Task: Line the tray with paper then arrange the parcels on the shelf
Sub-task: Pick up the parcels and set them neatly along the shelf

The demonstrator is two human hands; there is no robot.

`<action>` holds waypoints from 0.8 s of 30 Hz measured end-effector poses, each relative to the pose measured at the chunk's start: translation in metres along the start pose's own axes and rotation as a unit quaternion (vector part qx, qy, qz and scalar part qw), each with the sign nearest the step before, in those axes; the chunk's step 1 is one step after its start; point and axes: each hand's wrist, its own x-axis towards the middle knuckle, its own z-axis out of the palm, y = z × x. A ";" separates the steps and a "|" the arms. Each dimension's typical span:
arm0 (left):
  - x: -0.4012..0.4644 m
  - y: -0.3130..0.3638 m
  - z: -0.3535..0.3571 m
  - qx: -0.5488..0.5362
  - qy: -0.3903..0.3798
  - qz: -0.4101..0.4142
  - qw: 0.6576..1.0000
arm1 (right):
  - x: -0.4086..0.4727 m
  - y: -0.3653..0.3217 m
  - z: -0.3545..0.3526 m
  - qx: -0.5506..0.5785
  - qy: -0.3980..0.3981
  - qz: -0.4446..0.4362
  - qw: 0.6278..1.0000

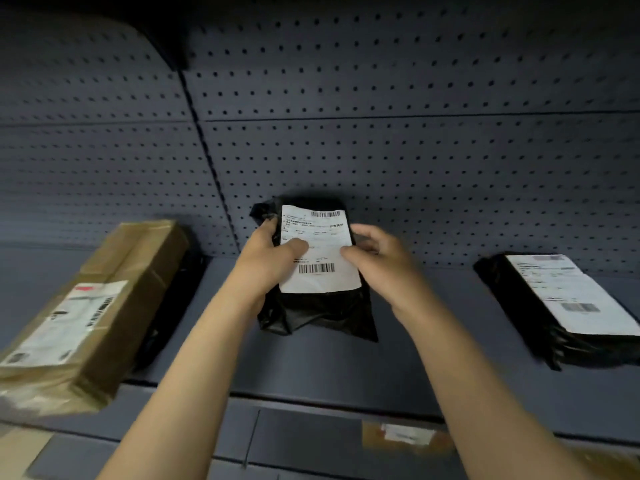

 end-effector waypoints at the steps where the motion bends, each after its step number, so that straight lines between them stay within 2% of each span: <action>1: 0.002 -0.005 -0.015 0.007 0.006 -0.007 1.000 | 0.001 0.000 0.018 0.000 -0.011 0.000 1.000; 8: 0.022 -0.054 -0.094 0.005 0.043 -0.067 0.997 | 0.006 -0.002 0.110 -0.015 -0.059 0.021 0.998; 12: 0.030 -0.077 -0.116 0.027 0.052 -0.065 0.996 | 0.010 0.001 0.144 -0.026 -0.068 0.036 0.997; 17: 0.043 -0.094 -0.125 0.173 0.054 -0.069 0.981 | 0.012 0.016 0.168 -0.064 -0.083 0.055 0.993; 20: 0.037 -0.100 -0.121 0.320 0.030 -0.094 0.942 | 0.007 0.027 0.174 -0.100 -0.101 0.070 0.987; 24: 0.024 -0.103 -0.107 0.426 0.108 -0.014 0.898 | 0.002 0.030 0.173 -0.134 -0.087 0.040 0.986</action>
